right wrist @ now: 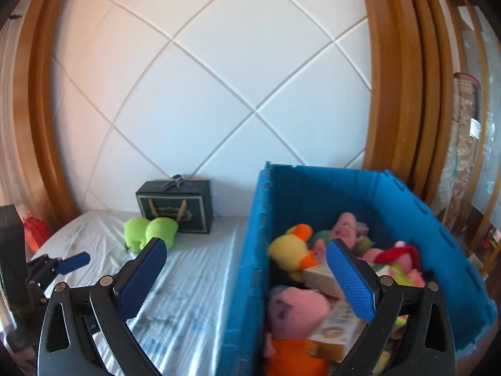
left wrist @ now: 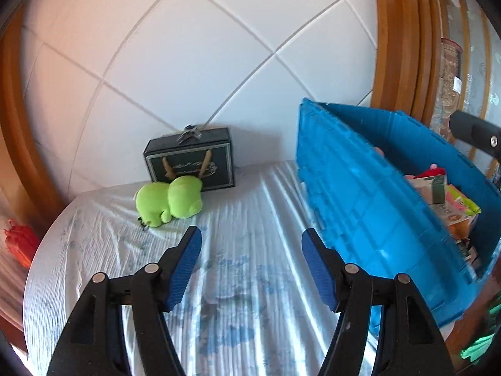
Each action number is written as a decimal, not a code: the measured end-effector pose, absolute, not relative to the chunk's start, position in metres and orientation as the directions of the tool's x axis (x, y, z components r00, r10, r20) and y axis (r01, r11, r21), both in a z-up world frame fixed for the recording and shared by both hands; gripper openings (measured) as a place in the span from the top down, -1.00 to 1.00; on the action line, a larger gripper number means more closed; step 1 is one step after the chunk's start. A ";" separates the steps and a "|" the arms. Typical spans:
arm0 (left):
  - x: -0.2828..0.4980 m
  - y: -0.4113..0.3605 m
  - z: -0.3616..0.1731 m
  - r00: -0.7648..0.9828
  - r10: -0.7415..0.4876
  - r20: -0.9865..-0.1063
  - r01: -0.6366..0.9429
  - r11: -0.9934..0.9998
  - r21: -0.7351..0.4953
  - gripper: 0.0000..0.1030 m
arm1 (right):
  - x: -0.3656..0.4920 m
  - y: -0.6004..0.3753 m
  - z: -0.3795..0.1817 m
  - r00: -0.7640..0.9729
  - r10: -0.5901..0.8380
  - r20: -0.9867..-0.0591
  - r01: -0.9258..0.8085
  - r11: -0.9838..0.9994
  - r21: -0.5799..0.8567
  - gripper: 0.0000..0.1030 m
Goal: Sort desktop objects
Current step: 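Move both tools back toward the green frog plush on the bed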
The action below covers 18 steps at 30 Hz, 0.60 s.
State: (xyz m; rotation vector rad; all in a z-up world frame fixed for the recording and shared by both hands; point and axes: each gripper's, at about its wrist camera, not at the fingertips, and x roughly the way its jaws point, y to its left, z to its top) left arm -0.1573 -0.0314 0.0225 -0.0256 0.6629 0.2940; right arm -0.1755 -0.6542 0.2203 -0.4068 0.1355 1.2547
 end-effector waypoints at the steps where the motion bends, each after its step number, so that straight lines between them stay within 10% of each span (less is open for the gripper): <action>1: -0.162 -0.010 0.016 0.730 0.274 -0.626 -0.297 0.952 0.070 -0.28 | -0.189 -0.639 0.215 0.294 0.895 -0.335 -0.948 0.229 -0.220 -1.00; 18: -0.090 0.261 -0.097 0.534 0.314 -0.785 -0.470 0.882 0.034 -0.27 | -0.240 -0.348 0.044 0.184 0.661 -0.727 -0.983 0.105 -0.153 -1.00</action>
